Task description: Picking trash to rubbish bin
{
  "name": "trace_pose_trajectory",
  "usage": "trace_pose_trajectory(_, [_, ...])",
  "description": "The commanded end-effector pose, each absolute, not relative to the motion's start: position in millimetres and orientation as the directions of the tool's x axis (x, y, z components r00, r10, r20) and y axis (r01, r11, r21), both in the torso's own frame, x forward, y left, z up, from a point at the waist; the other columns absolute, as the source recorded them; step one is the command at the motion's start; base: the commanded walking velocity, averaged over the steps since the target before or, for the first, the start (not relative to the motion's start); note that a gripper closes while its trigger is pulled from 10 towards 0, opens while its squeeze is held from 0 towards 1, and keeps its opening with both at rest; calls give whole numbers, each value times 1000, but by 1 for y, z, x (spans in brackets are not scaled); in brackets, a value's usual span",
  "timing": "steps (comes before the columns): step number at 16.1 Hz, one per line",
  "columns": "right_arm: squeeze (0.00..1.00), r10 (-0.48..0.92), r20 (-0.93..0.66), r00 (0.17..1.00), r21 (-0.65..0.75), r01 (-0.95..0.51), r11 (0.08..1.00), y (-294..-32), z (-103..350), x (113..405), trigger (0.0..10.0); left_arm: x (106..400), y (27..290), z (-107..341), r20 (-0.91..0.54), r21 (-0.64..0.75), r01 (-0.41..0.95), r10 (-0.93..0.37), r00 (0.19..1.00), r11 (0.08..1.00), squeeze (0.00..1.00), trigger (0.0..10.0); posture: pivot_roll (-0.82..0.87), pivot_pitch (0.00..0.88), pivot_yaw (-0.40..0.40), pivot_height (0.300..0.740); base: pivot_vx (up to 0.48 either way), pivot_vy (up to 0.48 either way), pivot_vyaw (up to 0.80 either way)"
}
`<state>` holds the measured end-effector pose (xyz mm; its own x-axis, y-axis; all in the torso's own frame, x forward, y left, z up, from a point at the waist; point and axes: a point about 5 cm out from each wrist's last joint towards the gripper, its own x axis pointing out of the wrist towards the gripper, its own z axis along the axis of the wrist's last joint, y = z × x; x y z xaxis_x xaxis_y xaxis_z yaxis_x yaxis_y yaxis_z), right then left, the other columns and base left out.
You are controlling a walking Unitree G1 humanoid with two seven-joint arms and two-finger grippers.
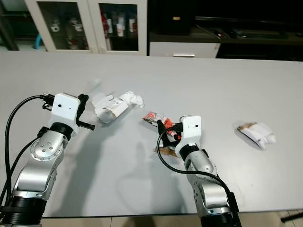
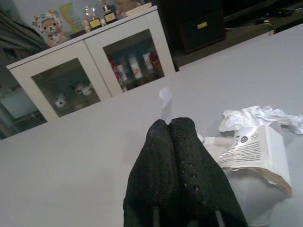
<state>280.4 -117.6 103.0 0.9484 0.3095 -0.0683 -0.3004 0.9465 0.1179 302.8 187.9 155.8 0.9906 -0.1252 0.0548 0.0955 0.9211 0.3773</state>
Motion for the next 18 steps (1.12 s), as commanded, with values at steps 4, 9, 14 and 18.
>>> trace_pose_trajectory(4, [0, 273, -60, 960, 112, -266, 958, -126, 102, 280, 10000, 306, 185, 164, 69, 390, 118, -157, 985, 913, 0, 10000, 0, 0, 2, 740, 398, 0, 0])
trace_pose_trajectory(9, [0, 252, -58, 966, 108, -245, 964, -131, 100, 276, 10000, 308, 182, 162, 58, 390, 146, -182, 982, 909, 0, 10000, -15, 0, 17, 740, 398, 0, 0])
trace_pose_trajectory(14, [0, 251, -59, 966, 107, -244, 964, -130, 100, 275, 10000, 309, 181, 163, 59, 389, 152, -189, 980, 909, 0, 10000, -16, 0, 16, 740, 397, 0, 0])
trace_pose_trajectory(18, [0, 252, -62, 966, 104, -245, 964, -131, 99, 275, 10000, 308, 180, 161, 55, 384, 153, -189, 981, 910, 0, 10000, -16, 0, 13, 740, 398, 0, 0])
